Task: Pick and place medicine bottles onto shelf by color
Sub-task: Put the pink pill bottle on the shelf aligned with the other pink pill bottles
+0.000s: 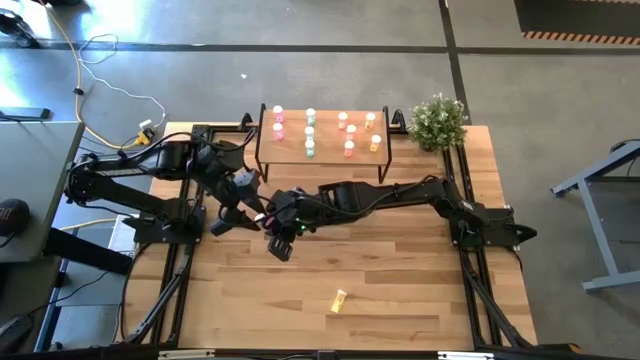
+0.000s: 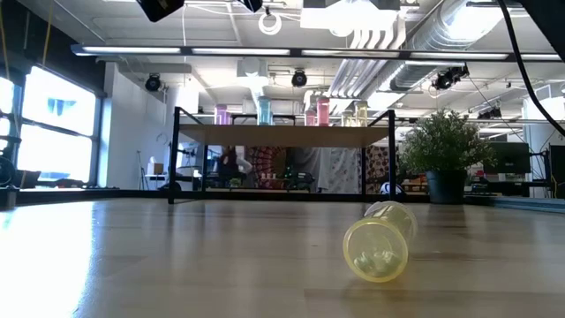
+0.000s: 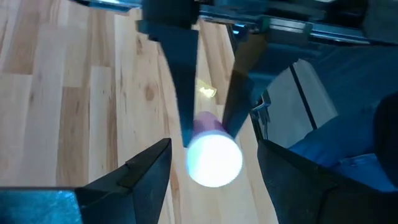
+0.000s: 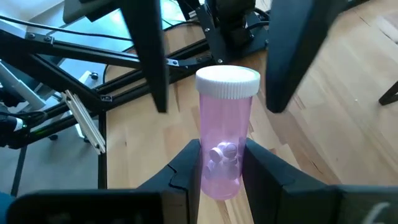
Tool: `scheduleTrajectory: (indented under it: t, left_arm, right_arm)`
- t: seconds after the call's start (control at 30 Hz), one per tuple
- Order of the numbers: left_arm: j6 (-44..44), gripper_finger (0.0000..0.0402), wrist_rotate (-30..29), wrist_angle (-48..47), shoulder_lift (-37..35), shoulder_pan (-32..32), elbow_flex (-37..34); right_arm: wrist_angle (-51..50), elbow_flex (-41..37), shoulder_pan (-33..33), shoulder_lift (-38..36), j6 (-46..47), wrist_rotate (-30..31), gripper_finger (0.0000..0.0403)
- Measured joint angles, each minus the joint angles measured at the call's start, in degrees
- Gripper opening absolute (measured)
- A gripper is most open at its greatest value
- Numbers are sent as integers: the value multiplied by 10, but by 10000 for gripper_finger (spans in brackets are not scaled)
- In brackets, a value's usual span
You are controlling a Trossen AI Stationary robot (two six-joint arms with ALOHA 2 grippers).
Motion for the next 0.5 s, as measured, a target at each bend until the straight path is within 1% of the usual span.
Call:
scheduleTrajectory:
  t: [0.33,0.5]
  left_arm:
    - [-4,223,-10,1,13,0,0]
    - [-4,189,-10,1,14,0,0]
  right_arm:
    - [4,0,-1,0,-4,-13,83]
    - [4,0,-5,0,-4,-18,83]
